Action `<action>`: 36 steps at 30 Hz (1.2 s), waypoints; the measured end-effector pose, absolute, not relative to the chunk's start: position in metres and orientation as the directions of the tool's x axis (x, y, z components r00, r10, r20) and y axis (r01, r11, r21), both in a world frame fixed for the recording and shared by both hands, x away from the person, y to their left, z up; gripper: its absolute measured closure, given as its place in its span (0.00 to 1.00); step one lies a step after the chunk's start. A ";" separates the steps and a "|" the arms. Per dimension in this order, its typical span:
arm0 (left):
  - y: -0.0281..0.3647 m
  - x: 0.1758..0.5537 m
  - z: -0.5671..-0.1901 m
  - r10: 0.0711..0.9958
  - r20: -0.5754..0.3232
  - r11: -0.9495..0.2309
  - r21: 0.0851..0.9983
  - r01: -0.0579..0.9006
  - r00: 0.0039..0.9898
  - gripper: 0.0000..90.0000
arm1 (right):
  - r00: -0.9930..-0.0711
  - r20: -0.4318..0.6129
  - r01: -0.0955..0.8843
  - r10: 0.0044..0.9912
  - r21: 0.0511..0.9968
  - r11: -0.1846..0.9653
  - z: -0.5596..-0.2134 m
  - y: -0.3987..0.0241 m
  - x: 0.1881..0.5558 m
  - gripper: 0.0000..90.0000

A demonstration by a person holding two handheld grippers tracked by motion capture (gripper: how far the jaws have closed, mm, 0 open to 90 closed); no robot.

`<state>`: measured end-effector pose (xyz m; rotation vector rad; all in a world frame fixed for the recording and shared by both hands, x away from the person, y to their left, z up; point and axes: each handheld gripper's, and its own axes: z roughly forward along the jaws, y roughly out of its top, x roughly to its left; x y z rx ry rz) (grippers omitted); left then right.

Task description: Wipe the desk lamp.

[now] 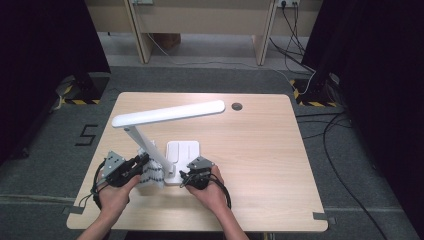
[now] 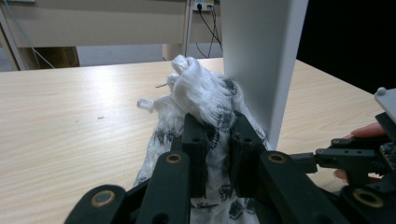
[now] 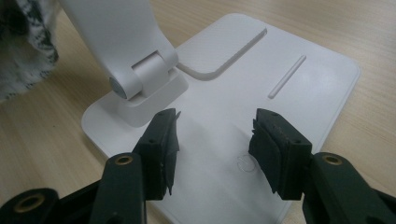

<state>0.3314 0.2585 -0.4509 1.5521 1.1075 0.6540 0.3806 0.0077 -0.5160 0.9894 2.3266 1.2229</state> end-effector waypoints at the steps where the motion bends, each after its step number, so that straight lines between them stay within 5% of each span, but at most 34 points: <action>1: 0.258 0.332 -0.453 0.897 -0.140 0.001 0.949 0.316 0.418 0.88 | -0.703 0.029 0.426 0.710 0.817 0.389 -0.516 0.008 0.381 0.56; 24: 0.247 0.336 -0.485 0.884 -0.145 -0.049 0.916 0.397 0.444 0.88 | -0.706 0.023 0.421 0.708 0.818 0.393 -0.516 0.008 0.381 0.56; 36: 0.252 0.299 -0.468 0.839 -0.141 -0.071 0.929 0.362 0.526 0.87 | -0.706 0.022 0.420 0.708 0.818 0.393 -0.516 0.008 0.381 0.56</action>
